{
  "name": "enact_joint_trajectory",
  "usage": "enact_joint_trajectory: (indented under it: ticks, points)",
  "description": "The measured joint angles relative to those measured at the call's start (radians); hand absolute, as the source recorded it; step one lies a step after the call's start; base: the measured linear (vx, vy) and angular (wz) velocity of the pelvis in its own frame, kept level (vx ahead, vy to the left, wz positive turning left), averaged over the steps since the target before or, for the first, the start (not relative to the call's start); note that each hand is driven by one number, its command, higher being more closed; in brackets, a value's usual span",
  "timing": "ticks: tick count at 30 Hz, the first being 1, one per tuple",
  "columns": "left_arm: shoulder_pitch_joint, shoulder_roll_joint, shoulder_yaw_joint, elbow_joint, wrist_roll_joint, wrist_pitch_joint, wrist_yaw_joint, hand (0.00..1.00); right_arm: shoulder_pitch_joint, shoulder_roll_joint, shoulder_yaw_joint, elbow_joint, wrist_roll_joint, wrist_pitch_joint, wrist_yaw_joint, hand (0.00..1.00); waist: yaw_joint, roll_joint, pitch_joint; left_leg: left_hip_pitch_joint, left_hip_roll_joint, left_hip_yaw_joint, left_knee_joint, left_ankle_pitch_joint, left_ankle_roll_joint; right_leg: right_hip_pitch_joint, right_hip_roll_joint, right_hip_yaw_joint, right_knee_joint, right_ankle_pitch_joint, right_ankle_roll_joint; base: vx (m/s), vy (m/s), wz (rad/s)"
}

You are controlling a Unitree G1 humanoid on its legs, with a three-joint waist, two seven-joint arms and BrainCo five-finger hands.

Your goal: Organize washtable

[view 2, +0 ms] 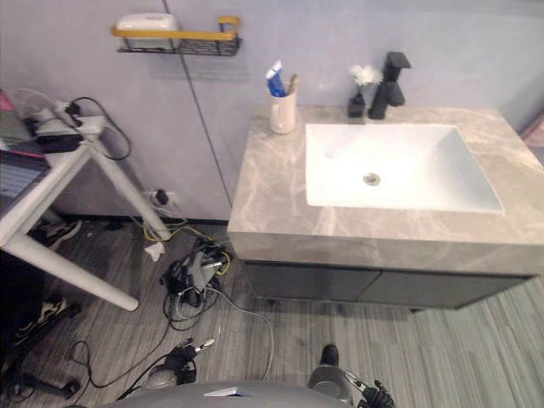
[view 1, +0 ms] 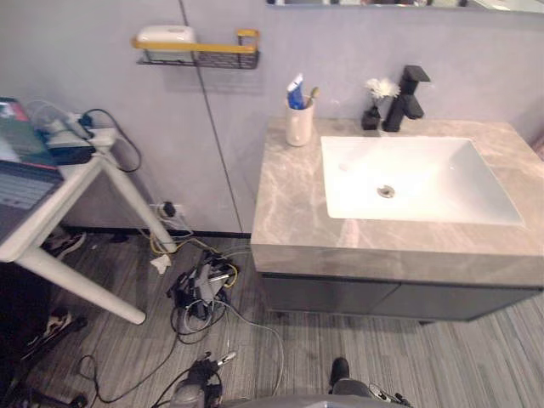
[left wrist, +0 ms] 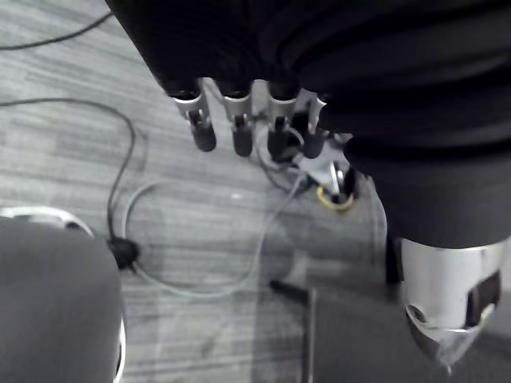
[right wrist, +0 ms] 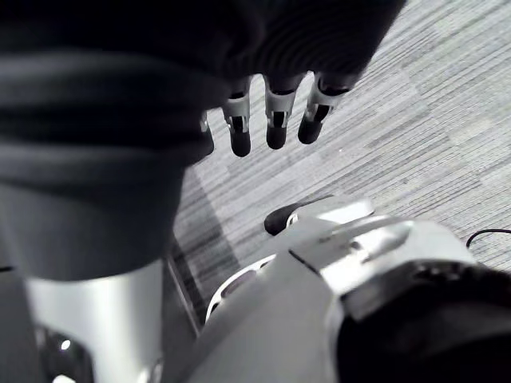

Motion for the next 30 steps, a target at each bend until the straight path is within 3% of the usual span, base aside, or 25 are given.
enact_joint_trajectory:
  ticks: [1, 2, 3, 4, 7, 8, 10, 12, 13, 14, 15, 16, 17, 18, 19, 21, 22, 23, 24, 26, 28, 30]
  points:
    - [-0.02, -0.004, 0.006, 0.021, 0.023, 0.004, -0.003, 0.0, -0.003, 0.001, 0.023, -0.001, 0.001, -0.006, 0.003, 0.0, 0.003, 0.002, 0.004, 0.0, 0.018, 0.048, -0.004, 0.005, 0.027, -0.03, 0.036, -0.012, -0.005, 0.08, -0.071, -0.16, -0.058, -1.24]
    - [-0.017, -0.004, 0.016, 0.022, 0.036, 0.004, -0.006, 0.0, -0.005, -0.006, 0.038, 0.0, 0.0, -0.006, 0.003, 0.0, 0.009, 0.011, 0.004, 0.007, 0.036, 0.086, -0.02, 0.011, 0.039, -0.038, 0.065, -0.016, -0.035, 0.144, -0.085, -0.12, -0.057, -1.63]
    - [-0.013, -0.001, 0.031, 0.017, 0.04, 0.004, -0.008, 0.0, -0.028, -0.01, 0.035, -0.002, 0.0, -0.001, 0.007, 0.0, 0.013, 0.018, 0.022, 0.024, 0.064, 0.169, -0.038, 0.017, 0.06, -0.054, 0.083, -0.066, 0.022, 0.128, -0.103, 0.11, -0.065, -1.51]
    - [-0.012, 0.014, 0.044, 0.017, 0.04, 0.005, -0.009, 0.0, -0.022, -0.001, 0.028, 0.002, 0.001, 0.005, 0.007, 0.0, 0.01, 0.007, 0.029, 0.041, 0.082, 0.213, -0.04, 0.017, 0.061, -0.07, 0.069, -0.153, 0.249, -0.058, -0.1, 0.24, -0.068, -1.25]
    - [0.016, 0.007, 0.09, 0.012, 0.038, 0.004, -0.013, 0.0, -0.015, -0.003, 0.021, 0.002, -0.001, 0.003, 0.007, 0.0, 0.025, 0.011, 0.025, 0.075, 0.095, 0.32, -0.056, 0.024, 0.071, 0.022, -0.008, -0.305, 0.602, -0.279, -0.069, 0.4, -0.047, -1.04]
    - [0.016, 0.003, 0.101, 0.012, 0.037, 0.005, -0.015, 0.0, -0.02, -0.003, 0.022, 0.003, -0.002, 0.004, 0.008, 0.0, 0.034, 0.012, 0.025, 0.073, 0.094, 0.35, -0.055, 0.025, 0.071, 0.042, -0.03, -0.328, 0.631, -0.297, -0.063, 0.35, -0.015, -1.32]
    - [0.016, 0.005, 0.148, 0.009, 0.035, 0.007, -0.018, 0.0, -0.033, -0.02, 0.022, 0.024, -0.047, 0.01, 0.015, 0.0, 0.061, 0.018, 0.019, 0.057, 0.099, 0.46, -0.033, 0.024, 0.072, 0.133, -0.121, -0.409, 0.68, -0.32, -0.045, 0.32, -0.019, -1.49]
    - [0.019, 0.019, 0.171, 0.01, 0.027, 0.015, -0.02, 0.0, -0.044, -0.021, 0.019, 0.045, -0.084, 0.015, 0.016, 0.0, 0.062, 0.01, 0.012, 0.032, 0.112, 0.531, 0.002, 0.022, 0.077, 0.184, -0.15, -0.405, 0.6, -0.289, -0.022, 0.21, -0.078, -1.57]
    - [0.025, 0.025, 0.194, 0.011, 0.004, 0.022, -0.022, 0.0, -0.042, -0.007, 0.001, 0.043, -0.098, 0.024, 0.018, 0.0, 0.067, -0.011, 0.0, 0.01, 0.138, 0.568, 0.064, 0.017, 0.083, 0.23, -0.13, -0.385, 0.428, -0.184, 0.003, 0.06, -0.225, -1.76]
    - [0.033, 0.031, 0.209, 0.013, -0.007, 0.024, -0.027, 0.0, -0.049, 0.003, -0.008, 0.039, -0.098, 0.027, 0.018, 0.0, 0.074, -0.009, 0.003, -0.041, 0.193, 0.587, 0.194, -0.016, 0.092, 0.259, -0.086, -0.367, 0.326, -0.179, 0.017, -0.09, -0.251, -1.61]
    - [0.023, 0.032, 0.21, 0.006, -0.015, 0.022, -0.035, 0.0, -0.05, -0.003, -0.008, 0.037, -0.098, 0.029, 0.018, 0.0, 0.092, -0.02, 0.001, -0.08, 0.175, 0.588, 0.219, -0.043, 0.067, 0.265, -0.081, -0.333, 0.248, -0.18, 0.021, -0.15, -0.194, -1.11]
    - [0.012, 0.017, 0.208, 0.001, -0.014, 0.021, -0.035, 0.0, -0.056, -0.014, -0.01, 0.037, -0.098, 0.031, 0.018, 0.0, 0.093, -0.017, -0.001, -0.101, 0.11, 0.564, 0.106, -0.017, 0.077, 0.272, -0.088, -0.32, 0.207, -0.189, 0.033, -0.09, -0.107, -0.94]
    - [0.013, -0.038, 0.184, -0.026, -0.014, 0.014, -0.035, 0.0, -0.063, -0.046, -0.017, 0.041, -0.098, 0.031, 0.022, 0.0, 0.088, 0.053, -0.015, -0.141, 0.071, 0.561, -0.087, 0.164, 0.168, 0.266, -0.045, -0.318, 0.175, -0.212, 0.084, 0.0, -0.061, -0.39]
    - [0.009, -0.049, 0.172, -0.023, -0.013, 0.011, -0.035, 0.0, -0.069, -0.033, -0.035, 0.04, -0.098, 0.026, 0.024, 0.0, 0.084, 0.045, -0.03, -0.136, 0.057, 0.582, -0.096, 0.16, 0.173, 0.272, -0.051, -0.318, 0.162, -0.247, 0.121, 0.04, -0.093, -0.22]
    - [0.006, -0.047, 0.164, -0.028, -0.013, 0.011, -0.035, 0.0, -0.071, -0.022, -0.04, 0.041, -0.098, 0.026, 0.029, 0.0, 0.087, 0.044, -0.037, -0.134, 0.058, 0.585, -0.096, 0.164, 0.166, 0.285, -0.045, -0.317, 0.131, -0.257, 0.121, 0.04, -0.164, -0.03]
    - [0.003, -0.049, 0.15, -0.046, -0.014, 0.009, -0.035, 0.0, -0.089, 0.015, -0.04, 0.035, -0.098, 0.024, 0.036, 0.0, 0.091, 0.013, -0.04, -0.138, 0.072, 0.591, -0.09, 0.181, 0.152, 0.318, -0.013, -0.319, 0.046, -0.258, 0.118, 0.01, -0.234, -0.1]
    - [0.003, -0.029, 0.122, -0.057, -0.013, 0.01, -0.035, 0.0, -0.099, 0.042, -0.038, 0.033, -0.097, 0.022, 0.036, 0.0, 0.09, -0.009, -0.031, -0.148, 0.1, 0.589, -0.049, 0.181, 0.151, 0.341, 0.009, -0.319, 0.004, -0.257, 0.118, -0.02, -0.228, 0.03]
    - [0.003, -0.021, 0.109, -0.063, -0.013, 0.009, -0.035, 0.0, -0.104, 0.051, -0.035, 0.033, -0.097, 0.022, 0.036, 0.0, 0.09, -0.015, -0.026, -0.158, 0.121, 0.583, -0.019, 0.176, 0.153, 0.35, 0.021, -0.319, -0.005, -0.257, 0.118, -0.07, -0.274, 0.14]
    - [-0.002, -0.018, 0.085, -0.064, -0.009, 0.009, -0.035, 0.0, -0.104, 0.049, -0.035, 0.033, -0.096, 0.021, 0.034, 0.0, 0.087, -0.011, -0.022, -0.189, 0.187, 0.566, 0.076, 0.149, 0.147, 0.351, 0.053, -0.317, -0.008, -0.257, 0.118, -0.1, -0.176, 0.08]
    - [-0.006, -0.014, 0.077, -0.064, 0.0, 0.007, -0.034, 0.0, -0.102, 0.049, -0.035, 0.034, -0.095, 0.014, 0.033, 0.0, 0.093, 0.01, -0.007, -0.208, 0.304, 0.561, 0.222, 0.1, 0.128, 0.368, 0.101, -0.284, -0.008, -0.262, 0.108, -0.11, -0.129, -0.24]
    - [0.005, -0.013, 0.079, -0.063, -0.001, 0.004, -0.034, 0.0, -0.095, 0.035, -0.024, 0.027, -0.054, -0.01, 0.034, 0.0, 0.093, 0.033, 0.016, -0.209, 0.42, 0.509, 0.377, 0.081, 0.12, 0.388, 0.149, -0.206, -0.007, -0.289, 0.063, -0.08, -0.15, -0.82]
    - [0.007, -0.017, 0.079, -0.066, -0.001, -0.003, -0.033, 0.0, -0.089, 0.024, -0.003, 0.017, -0.04, -0.015, 0.034, 0.0, 0.095, 0.05, 0.032, -0.24, 0.436, 0.357, 0.45, 0.099, 0.086, 0.384, 0.164, -0.123, 0.002, -0.308, 0.034, -0.03, -0.175, -1.14]
